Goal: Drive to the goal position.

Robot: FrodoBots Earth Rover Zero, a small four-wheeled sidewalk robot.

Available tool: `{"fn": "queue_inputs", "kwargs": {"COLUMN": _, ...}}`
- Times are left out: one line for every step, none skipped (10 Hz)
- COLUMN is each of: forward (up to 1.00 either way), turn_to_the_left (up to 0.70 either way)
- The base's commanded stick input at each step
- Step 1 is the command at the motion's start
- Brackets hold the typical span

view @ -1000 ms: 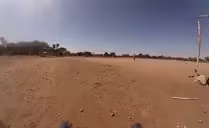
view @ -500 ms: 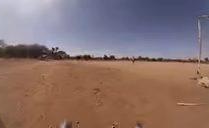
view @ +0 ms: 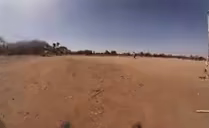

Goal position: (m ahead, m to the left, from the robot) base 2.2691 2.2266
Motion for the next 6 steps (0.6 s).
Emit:
{"fn": "queue_inputs", "kwargs": {"forward": 0.7, "turn_to_the_left": 0.0}}
{"fn": "queue_inputs", "kwargs": {"forward": 0.7, "turn_to_the_left": 0.0}}
{"fn": "queue_inputs", "kwargs": {"forward": 0.7, "turn_to_the_left": 0.0}}
{"fn": "queue_inputs", "kwargs": {"forward": 0.7, "turn_to_the_left": 0.0}}
{"fn": "queue_inputs", "kwargs": {"forward": 0.7, "turn_to_the_left": 0.27}}
{"fn": "queue_inputs", "kwargs": {"forward": 0.7, "turn_to_the_left": 0.27}}
